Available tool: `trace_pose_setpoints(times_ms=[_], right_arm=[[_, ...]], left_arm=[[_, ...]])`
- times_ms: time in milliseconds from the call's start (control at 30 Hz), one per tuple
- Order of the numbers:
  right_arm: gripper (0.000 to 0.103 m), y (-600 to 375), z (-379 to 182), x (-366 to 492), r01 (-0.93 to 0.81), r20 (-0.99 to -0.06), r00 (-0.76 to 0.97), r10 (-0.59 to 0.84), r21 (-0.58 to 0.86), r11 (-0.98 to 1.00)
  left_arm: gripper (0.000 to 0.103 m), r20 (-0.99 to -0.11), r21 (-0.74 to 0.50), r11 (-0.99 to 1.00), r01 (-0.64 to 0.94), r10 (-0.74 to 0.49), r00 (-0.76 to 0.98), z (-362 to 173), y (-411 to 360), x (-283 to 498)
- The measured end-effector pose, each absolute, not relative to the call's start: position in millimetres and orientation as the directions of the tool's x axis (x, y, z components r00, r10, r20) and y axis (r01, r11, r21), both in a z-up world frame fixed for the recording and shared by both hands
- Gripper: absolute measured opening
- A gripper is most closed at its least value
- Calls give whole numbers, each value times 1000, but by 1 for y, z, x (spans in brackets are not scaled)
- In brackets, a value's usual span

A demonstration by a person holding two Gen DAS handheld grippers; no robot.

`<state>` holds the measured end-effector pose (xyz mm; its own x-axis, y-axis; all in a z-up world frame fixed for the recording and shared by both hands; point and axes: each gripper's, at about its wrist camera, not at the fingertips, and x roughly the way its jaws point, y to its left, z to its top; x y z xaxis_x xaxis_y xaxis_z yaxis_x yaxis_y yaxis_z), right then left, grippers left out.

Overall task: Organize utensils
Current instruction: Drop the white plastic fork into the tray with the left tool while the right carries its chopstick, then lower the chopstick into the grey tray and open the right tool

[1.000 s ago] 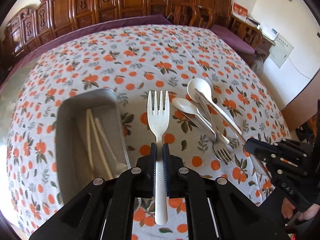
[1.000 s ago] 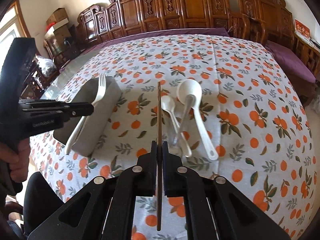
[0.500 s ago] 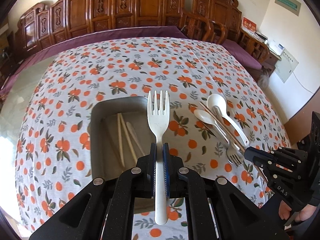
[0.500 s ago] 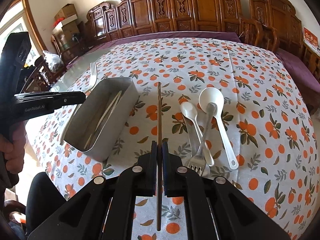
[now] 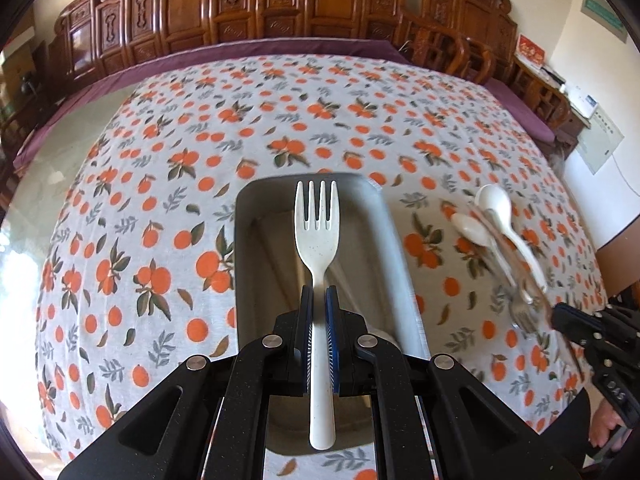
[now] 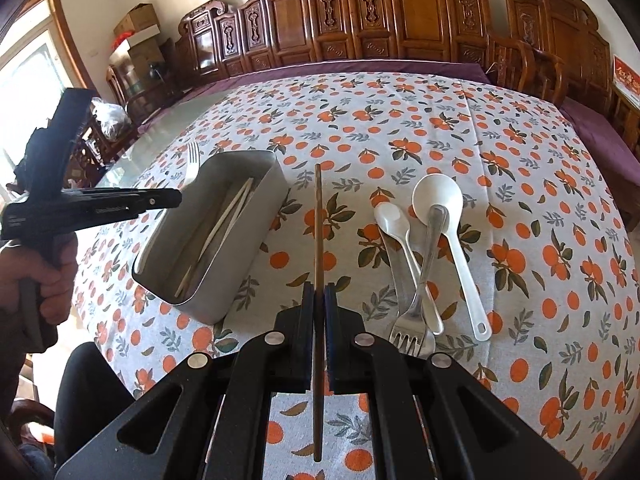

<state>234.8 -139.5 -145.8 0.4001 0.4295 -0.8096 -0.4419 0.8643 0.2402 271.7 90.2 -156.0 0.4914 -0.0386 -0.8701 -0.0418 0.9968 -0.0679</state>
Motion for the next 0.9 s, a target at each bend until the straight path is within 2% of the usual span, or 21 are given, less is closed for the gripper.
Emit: trace_pose_setpoints(times_ms=[533,900], right_arm=[[6,-134,-148,235,-452,-816,389,428,235,860],[6,-120,-143,233,-471,-814,383,437,235,850]], left_arm=[[6,-910,-34,998,-59,-7,415,-198,98,287],[10,-896,-33,996,-80,6,444,-183,103,272]])
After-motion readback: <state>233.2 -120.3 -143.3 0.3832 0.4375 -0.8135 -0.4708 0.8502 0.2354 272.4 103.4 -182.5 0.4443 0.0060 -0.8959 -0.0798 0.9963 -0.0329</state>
